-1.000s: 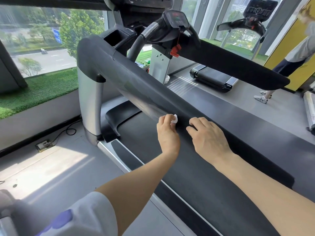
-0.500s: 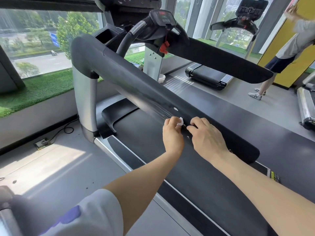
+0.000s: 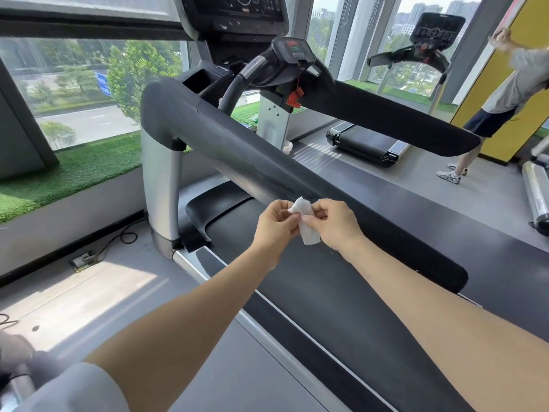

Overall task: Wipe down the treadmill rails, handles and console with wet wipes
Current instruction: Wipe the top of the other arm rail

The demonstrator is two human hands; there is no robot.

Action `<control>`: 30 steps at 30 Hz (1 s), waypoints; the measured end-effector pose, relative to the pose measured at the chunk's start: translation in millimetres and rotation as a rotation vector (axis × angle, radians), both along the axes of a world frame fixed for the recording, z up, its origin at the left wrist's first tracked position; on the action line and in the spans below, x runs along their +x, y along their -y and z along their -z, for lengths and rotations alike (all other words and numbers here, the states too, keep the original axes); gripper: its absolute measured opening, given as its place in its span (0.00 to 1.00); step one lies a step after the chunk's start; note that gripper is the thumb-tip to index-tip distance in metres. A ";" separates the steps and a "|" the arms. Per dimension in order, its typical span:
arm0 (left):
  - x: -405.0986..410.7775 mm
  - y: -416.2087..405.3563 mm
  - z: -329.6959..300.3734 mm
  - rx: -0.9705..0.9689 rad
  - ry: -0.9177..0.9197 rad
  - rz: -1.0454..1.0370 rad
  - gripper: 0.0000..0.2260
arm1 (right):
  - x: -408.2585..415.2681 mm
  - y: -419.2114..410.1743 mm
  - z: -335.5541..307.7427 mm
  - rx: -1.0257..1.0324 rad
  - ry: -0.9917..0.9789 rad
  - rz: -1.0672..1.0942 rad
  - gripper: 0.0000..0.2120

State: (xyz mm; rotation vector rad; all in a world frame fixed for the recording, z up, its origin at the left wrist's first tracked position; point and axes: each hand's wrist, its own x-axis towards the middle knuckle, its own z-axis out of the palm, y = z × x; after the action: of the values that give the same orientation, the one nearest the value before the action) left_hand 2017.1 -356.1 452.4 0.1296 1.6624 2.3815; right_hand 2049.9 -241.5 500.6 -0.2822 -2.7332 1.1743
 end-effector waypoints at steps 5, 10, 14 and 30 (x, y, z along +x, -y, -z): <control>-18.7 22.4 11.1 -0.116 0.054 -0.157 0.06 | -18.8 8.1 0.6 0.058 -0.027 0.054 0.11; -27.7 28.1 2.6 -0.017 0.030 -0.047 0.07 | -31.0 15.8 5.6 -0.145 0.096 -0.030 0.03; -36.4 31.3 -0.9 -0.131 -0.003 -0.031 0.10 | -39.7 21.9 4.7 -0.176 0.118 -0.054 0.01; -52.7 33.4 -29.9 -0.181 -0.159 -0.056 0.07 | -62.4 18.6 -21.8 -0.188 0.006 -0.106 0.10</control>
State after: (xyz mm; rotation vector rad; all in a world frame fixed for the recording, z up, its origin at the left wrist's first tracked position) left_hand 1964.4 -389.6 482.3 0.2499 1.9696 2.2979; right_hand 1987.5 -260.2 522.4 -0.1635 -2.6750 1.4640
